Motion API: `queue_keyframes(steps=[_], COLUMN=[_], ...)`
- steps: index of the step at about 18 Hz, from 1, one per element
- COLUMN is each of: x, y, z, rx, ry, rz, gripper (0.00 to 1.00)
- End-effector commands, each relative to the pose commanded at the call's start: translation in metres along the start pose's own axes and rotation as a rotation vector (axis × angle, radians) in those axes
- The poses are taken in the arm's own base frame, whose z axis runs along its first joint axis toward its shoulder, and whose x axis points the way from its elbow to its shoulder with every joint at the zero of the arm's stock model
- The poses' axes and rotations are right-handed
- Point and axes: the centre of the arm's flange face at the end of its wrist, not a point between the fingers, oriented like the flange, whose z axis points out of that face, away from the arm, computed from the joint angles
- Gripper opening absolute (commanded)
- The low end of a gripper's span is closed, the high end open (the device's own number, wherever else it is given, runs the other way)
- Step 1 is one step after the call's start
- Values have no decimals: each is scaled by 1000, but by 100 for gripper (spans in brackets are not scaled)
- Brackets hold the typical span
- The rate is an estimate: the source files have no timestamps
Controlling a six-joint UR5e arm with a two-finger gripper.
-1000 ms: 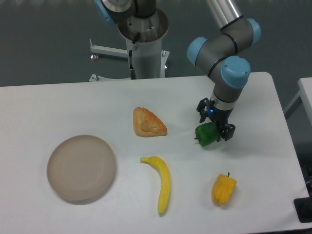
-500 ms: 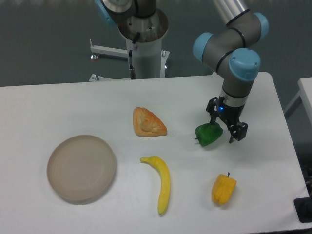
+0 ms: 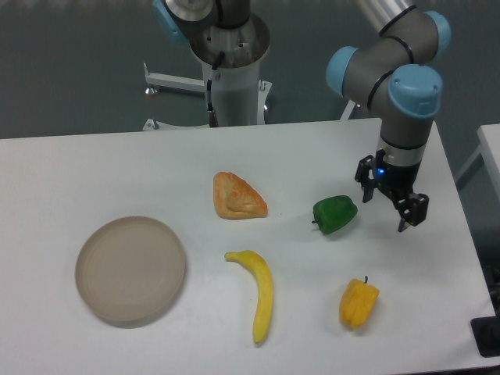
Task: Place the green pepper on the table
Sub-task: 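Lift the open gripper up and away from the green pepper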
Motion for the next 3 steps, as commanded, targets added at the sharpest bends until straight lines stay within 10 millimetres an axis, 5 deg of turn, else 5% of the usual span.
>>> queue_keyframes(steps=[3], x=[1], y=[-1], z=[3], rx=[-1], ry=[3], rz=[1], gripper=[100])
